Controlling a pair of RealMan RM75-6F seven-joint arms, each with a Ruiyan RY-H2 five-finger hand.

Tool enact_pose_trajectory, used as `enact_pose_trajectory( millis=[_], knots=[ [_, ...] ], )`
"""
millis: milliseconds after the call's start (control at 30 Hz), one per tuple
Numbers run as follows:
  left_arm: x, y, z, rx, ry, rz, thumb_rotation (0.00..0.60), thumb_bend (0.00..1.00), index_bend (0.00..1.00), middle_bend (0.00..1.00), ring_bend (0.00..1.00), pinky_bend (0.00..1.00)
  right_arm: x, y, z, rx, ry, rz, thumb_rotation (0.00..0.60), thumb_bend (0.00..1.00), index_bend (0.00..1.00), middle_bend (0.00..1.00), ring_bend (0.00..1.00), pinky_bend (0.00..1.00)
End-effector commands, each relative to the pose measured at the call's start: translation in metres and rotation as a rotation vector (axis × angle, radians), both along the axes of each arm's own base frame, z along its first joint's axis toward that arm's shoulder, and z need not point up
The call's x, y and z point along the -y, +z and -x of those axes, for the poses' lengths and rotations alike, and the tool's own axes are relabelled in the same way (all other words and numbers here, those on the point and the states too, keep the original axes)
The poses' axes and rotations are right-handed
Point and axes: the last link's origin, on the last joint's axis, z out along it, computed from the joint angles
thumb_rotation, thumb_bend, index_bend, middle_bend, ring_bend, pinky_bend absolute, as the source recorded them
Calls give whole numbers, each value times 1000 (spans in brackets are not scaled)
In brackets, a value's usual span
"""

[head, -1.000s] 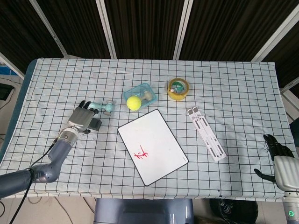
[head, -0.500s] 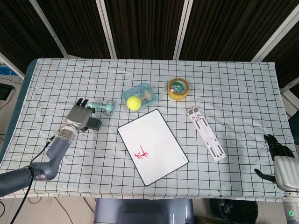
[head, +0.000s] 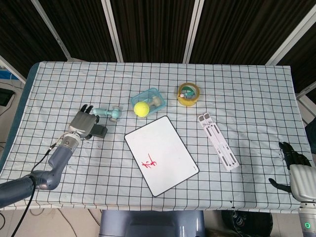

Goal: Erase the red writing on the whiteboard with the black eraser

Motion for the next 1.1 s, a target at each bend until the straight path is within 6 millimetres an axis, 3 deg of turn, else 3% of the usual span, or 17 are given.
enact_pose_trajectory(
  millis=[33, 667, 933, 1100],
  knots=[
    [-1, 0, 1, -1, 1, -3, 600, 173, 357, 381, 0, 8, 0, 0, 0, 3, -3, 3, 600, 71, 59, 93, 197, 213],
    [-2, -2, 4, -49, 2, -1, 600, 223, 391, 409, 0, 7, 0, 0, 1, 11, -13, 5, 600, 70, 59, 94, 198, 213],
    [-1, 1, -2, -42, -14, -10, 600, 304, 436, 464, 0, 7, 1, 1, 0, 16, -15, 6, 600, 71, 59, 94, 198, 213],
    [1, 8, -7, -16, -22, -25, 600, 304, 436, 463, 0, 8, 0, 1, 0, 20, -14, 6, 600, 71, 59, 94, 199, 213]
  ],
)
